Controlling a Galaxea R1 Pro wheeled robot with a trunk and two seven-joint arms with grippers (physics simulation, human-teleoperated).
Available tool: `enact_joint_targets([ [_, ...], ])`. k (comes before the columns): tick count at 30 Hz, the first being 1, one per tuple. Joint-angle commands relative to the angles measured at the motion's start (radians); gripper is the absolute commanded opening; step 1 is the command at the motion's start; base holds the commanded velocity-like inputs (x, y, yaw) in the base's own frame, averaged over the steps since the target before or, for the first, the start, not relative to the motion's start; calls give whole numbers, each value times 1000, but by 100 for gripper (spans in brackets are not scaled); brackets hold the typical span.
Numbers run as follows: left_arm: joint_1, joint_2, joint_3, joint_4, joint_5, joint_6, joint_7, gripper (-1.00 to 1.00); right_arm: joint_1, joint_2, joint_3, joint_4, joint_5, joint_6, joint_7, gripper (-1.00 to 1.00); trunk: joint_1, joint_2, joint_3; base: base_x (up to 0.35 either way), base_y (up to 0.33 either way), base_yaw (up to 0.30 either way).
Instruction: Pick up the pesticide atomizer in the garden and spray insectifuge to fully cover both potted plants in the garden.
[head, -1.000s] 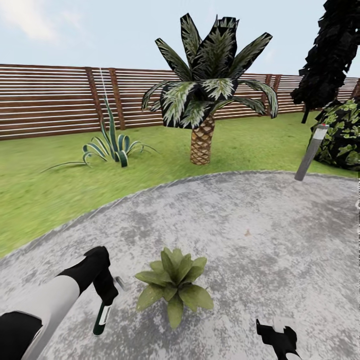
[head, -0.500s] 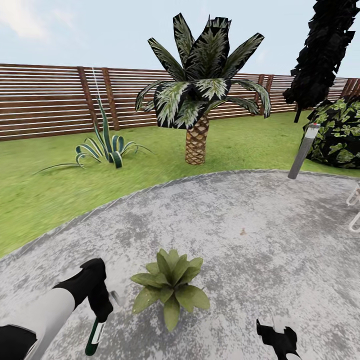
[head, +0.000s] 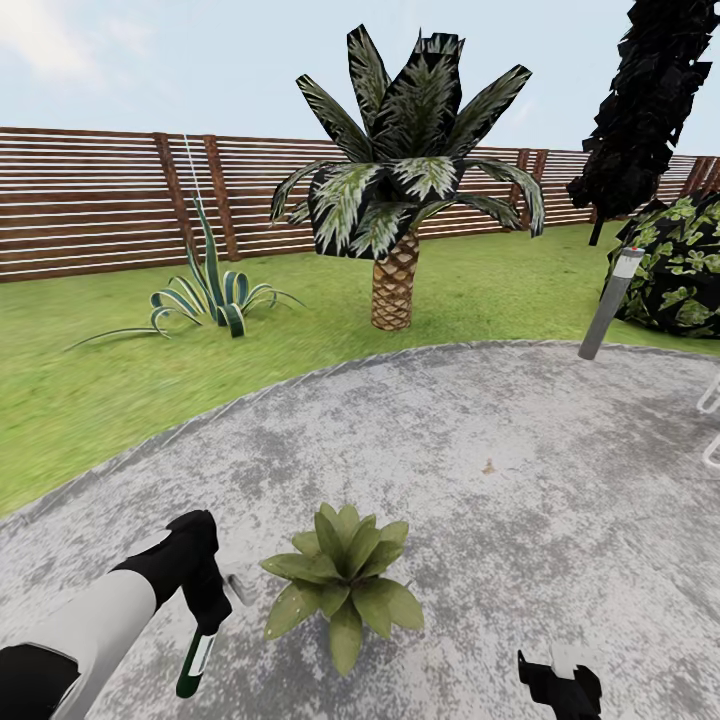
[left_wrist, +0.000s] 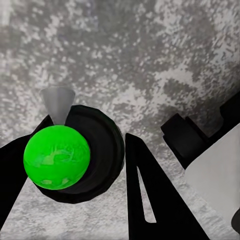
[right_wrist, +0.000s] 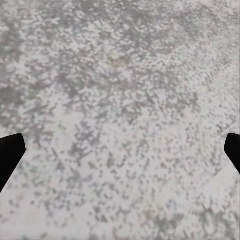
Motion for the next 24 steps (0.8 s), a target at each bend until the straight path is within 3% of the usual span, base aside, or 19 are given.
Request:
enact_joint_targets([
  [1,3,3,-3,-2,-4,7,-7,-100,-1,0,-5,2,11,-3,-6,100,0,0,-1,0,0,0],
  [9,15,28,-1,3,-3,0,-7,-100,-1,1,-4,3,11,-3,-6,100,0,0,-1,0,0,0],
  [19,-5,13,0,-6,-2,2,-10,-100,0,1,-4,3,11,-3,-6,100,0,0,-1,74,114,0],
  [22,-59,6,-2,-7,-1,1,-50,-100,-1,1,-4,3,11,-3,-6,100,0,0,-1,5,7,0],
  [24,-98,-14,-10,-7,-3,1,-85,-100,-1,1,-4,3,11,-3,-6,100,0,0,-1,1,1,0],
])
